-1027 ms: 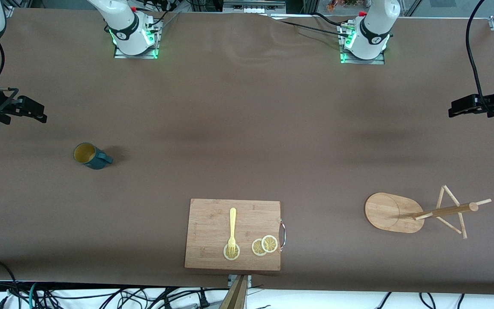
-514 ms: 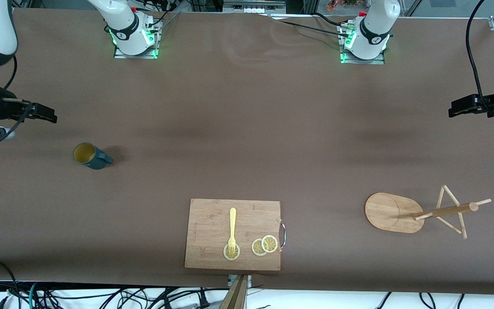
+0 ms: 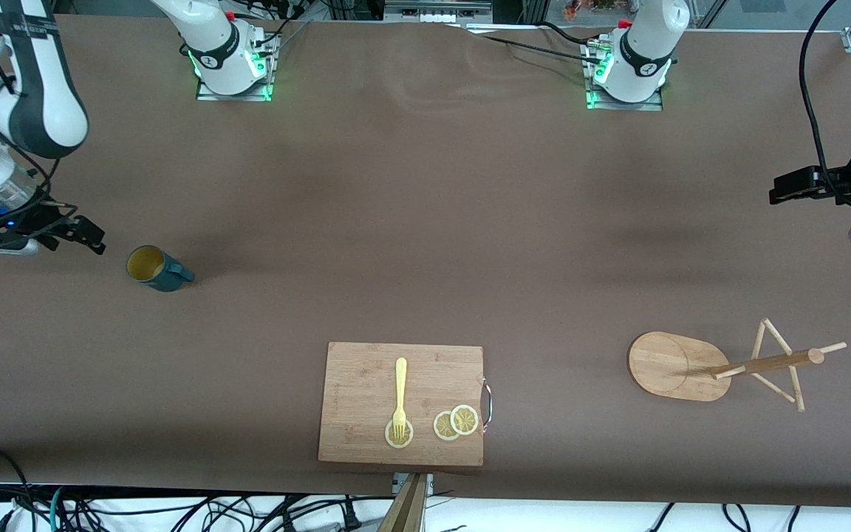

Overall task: Pass cup and hang on rack
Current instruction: 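Reach the right gripper down to the teal mug and grasp it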

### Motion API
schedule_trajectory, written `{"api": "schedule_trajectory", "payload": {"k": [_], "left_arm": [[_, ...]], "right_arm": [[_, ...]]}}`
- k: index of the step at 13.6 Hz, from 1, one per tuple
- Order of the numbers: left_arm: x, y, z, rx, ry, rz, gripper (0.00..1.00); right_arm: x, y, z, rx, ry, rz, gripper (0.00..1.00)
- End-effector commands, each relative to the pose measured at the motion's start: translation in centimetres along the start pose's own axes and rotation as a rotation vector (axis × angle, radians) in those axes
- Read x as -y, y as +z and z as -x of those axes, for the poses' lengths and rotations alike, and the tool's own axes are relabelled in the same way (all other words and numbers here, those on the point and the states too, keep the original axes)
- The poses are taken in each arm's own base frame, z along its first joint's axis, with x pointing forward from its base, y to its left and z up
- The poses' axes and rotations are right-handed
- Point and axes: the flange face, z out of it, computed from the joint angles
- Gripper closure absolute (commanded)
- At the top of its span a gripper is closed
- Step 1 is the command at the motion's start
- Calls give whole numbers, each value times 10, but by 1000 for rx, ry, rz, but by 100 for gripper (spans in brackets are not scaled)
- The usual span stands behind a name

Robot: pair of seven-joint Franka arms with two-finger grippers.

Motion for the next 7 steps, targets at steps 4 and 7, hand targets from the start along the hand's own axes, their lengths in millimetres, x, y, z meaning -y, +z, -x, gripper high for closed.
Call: {"api": "schedule_trajectory", "payload": {"k": [4,7], "left_arm": [[-1,-6,-2,-11,1,17,0],[-1,-6,-2,-11,1,17,0]], "right_arm": [[17,58,6,65,-50,-8,22],[24,65,4,55,-64,-6,55]]}}
